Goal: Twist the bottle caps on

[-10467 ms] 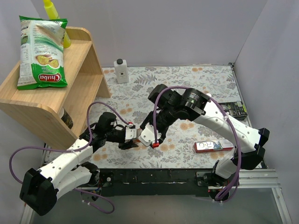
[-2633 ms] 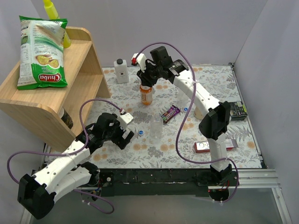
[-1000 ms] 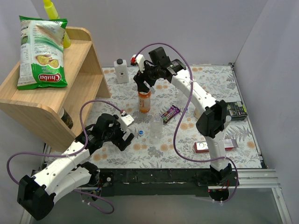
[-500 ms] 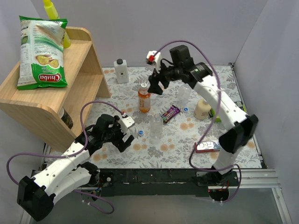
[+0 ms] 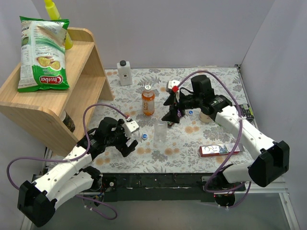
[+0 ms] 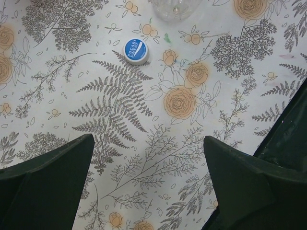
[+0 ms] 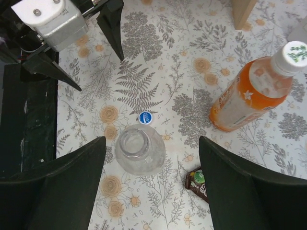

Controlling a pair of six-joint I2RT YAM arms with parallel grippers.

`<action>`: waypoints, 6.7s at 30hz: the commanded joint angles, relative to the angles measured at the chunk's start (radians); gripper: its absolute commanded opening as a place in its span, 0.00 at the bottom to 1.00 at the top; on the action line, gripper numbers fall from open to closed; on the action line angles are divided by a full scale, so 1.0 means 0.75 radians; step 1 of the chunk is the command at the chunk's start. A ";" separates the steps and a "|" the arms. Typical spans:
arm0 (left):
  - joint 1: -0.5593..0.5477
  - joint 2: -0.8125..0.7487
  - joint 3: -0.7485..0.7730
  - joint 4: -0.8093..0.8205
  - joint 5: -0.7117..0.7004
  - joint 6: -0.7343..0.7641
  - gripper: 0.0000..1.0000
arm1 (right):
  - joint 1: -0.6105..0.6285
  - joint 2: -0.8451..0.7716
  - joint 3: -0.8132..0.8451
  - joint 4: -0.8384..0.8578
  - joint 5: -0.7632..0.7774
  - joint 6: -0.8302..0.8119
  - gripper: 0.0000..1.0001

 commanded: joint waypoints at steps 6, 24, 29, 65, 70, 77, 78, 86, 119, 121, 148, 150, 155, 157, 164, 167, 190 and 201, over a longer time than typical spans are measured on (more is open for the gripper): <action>0.007 -0.009 0.036 -0.017 0.063 0.030 0.98 | 0.040 0.043 -0.063 0.094 -0.171 -0.059 0.82; 0.003 0.008 0.033 0.259 0.332 -0.007 0.98 | 0.106 0.086 -0.114 0.208 -0.030 -0.023 0.28; -0.007 0.083 0.072 0.365 0.512 0.009 0.98 | 0.106 0.055 -0.032 0.173 -0.036 0.037 0.15; -0.065 0.497 0.199 0.860 0.474 -0.308 0.98 | 0.012 0.039 0.150 0.552 -0.139 0.665 0.01; -0.065 0.511 0.216 0.865 0.502 -0.320 0.98 | 0.006 0.059 0.175 0.580 -0.155 0.705 0.01; -0.065 0.533 0.260 0.858 0.504 -0.316 0.98 | 0.006 0.047 0.101 0.642 -0.147 0.765 0.01; -0.065 0.535 0.267 0.858 0.510 -0.318 0.98 | 0.004 0.045 0.097 0.648 -0.141 0.771 0.01; -0.065 0.574 0.299 0.844 0.598 -0.302 0.85 | 0.004 0.057 0.105 0.677 -0.120 0.810 0.01; -0.036 0.014 0.152 0.165 0.357 0.140 0.00 | -0.045 0.128 0.207 -0.359 0.000 -0.328 0.58; -0.032 -0.021 0.173 0.185 0.229 -0.007 0.00 | 0.007 0.163 0.224 -0.462 0.031 -0.580 0.69; 0.400 -0.148 0.320 0.276 0.392 -0.435 0.00 | 0.435 0.957 0.520 -0.428 0.332 -0.968 0.69; 0.404 -0.138 0.318 0.280 0.404 -0.435 0.00 | 0.435 0.975 0.532 -0.444 0.315 -0.970 0.66; 0.408 -0.121 0.303 0.308 0.427 -0.441 0.00 | 0.452 1.022 0.581 -0.526 0.324 -1.035 0.61; 0.408 -0.115 0.293 0.318 0.435 -0.441 0.00 | 0.460 1.029 0.580 -0.546 0.340 -1.049 0.60; 0.414 -0.099 0.279 0.343 0.453 -0.455 0.00 | 0.488 1.045 0.571 -0.514 0.395 -1.029 0.58; 0.416 -0.097 0.277 0.341 0.453 -0.453 0.00 | 0.493 1.051 0.569 -0.481 0.414 -0.992 0.56; 0.416 -0.095 0.238 0.355 0.476 -0.451 0.00 | 0.531 1.061 0.575 -0.424 0.450 -0.892 0.51; 0.418 -0.093 0.216 0.366 0.488 -0.451 0.01 | 0.538 1.043 0.559 -0.416 0.432 -0.874 0.45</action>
